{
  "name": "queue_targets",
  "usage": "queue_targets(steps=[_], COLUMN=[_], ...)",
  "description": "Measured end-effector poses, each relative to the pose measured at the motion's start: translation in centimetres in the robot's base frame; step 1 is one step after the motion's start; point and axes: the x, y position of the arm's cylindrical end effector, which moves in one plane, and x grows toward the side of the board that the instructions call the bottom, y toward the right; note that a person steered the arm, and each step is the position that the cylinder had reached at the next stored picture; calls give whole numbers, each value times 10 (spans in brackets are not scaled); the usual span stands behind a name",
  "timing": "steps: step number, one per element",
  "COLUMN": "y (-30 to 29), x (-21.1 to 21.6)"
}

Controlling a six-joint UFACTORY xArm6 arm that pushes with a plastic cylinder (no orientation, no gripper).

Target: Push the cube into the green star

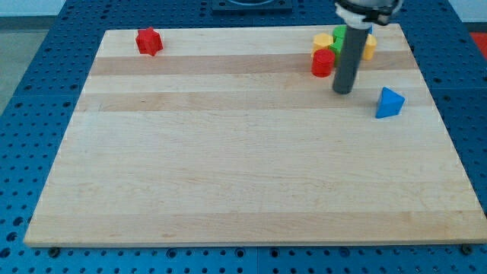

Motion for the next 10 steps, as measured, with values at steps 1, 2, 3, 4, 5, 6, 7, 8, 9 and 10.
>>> queue_targets(steps=[1,2,3,4,5,6,7,8,9,10], y=[41,77,107,113,114,114,98,74,47,40], x=[-6,-19,-38,-71,-112,-146,-158,-158,-151,-139])
